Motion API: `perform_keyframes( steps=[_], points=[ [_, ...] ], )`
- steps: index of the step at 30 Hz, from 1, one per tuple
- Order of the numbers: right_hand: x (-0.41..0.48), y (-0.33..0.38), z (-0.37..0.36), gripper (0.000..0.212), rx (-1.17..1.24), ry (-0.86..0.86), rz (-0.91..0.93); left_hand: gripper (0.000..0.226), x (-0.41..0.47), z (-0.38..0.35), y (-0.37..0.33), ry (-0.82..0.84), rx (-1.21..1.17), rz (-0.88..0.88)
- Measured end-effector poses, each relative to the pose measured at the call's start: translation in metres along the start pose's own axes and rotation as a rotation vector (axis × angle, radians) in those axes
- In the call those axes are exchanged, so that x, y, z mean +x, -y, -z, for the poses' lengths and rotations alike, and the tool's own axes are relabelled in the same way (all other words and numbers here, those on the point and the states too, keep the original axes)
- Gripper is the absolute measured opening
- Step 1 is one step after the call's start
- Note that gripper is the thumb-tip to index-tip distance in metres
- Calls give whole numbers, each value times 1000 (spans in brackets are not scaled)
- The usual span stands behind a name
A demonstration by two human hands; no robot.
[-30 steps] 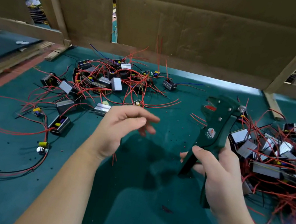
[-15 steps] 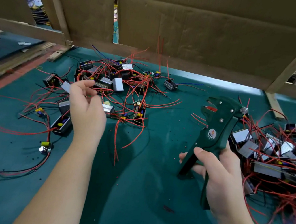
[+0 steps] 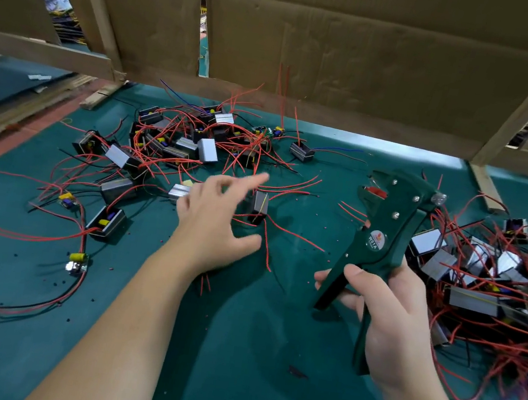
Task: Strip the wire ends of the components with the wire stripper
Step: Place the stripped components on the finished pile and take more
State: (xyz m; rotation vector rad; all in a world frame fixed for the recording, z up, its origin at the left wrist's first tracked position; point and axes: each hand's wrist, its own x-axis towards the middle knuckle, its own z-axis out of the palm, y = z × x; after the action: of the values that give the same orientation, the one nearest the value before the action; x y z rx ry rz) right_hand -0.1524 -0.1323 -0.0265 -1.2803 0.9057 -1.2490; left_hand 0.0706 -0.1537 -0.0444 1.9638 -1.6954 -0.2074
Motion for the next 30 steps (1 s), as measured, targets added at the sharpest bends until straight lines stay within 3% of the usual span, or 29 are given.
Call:
perform_keyframes(
  steps=[3,7,13,15,17,20,22,23,27,30],
  points=[
    [-1,1,-2,34,9,18,9,74,2,-2,-10,86,77,-113],
    [-2,1,-2,32,4,19,6,57,4,-5,-17,107,78,-115],
    [-3,1,-2,29,3,20,11,39,6,-5,-20,-103,-39,-179],
    [-2,1,-1,29,5,22,6,27,3,-3,-20,-100,-110,-207],
    [-2,0,0,31,8,27,5,29,-2,-2,-24,-65,-219,-195],
    [-3,-1,0,37,13,19,12,35,-4,3,-32,-202,-532,-218],
    [-3,-1,0,33,3,18,8,22,-4,12,-32,-273,-604,-245],
    [-4,-1,0,29,-4,21,-1,15,-5,15,-30,-247,-617,-245],
    [-4,0,-1,29,2,31,-20,31,-15,18,-35,57,-923,-96],
    [-7,1,-4,33,55,28,34,16,-18,15,-44,108,-1075,-97]
  ],
)
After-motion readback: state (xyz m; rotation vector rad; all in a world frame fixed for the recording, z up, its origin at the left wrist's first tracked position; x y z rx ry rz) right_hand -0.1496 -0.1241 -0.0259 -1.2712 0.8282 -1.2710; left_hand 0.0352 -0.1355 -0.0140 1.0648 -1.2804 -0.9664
